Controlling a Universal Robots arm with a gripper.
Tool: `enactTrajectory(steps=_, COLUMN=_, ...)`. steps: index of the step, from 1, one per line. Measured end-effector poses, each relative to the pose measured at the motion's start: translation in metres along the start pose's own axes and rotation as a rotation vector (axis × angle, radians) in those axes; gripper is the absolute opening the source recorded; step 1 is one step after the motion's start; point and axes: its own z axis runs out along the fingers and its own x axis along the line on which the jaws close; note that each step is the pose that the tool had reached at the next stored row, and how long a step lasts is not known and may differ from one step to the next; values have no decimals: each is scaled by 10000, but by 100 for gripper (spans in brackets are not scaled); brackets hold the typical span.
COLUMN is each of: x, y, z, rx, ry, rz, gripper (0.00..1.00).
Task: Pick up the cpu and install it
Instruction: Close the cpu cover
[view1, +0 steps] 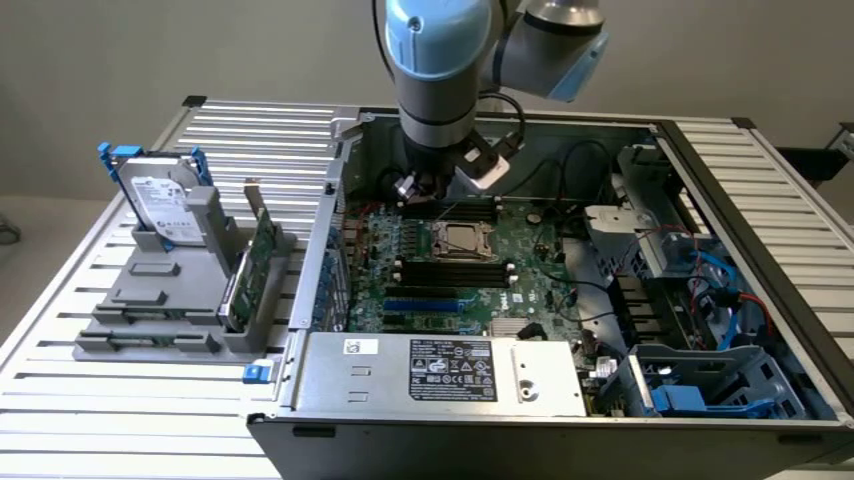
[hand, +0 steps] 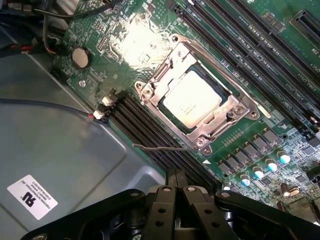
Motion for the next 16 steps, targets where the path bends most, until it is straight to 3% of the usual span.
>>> enactTrajectory(steps=4, x=-6, y=12, z=18, rx=-95, ry=-31, rz=85, gripper=11)
enactTrajectory(steps=11, x=-18, y=52, z=106, rx=-200, ry=-44, rz=217, gripper=11)
enactTrajectory(steps=16, x=-36, y=70, z=164, rx=-308, ry=-69, rz=335, gripper=11)
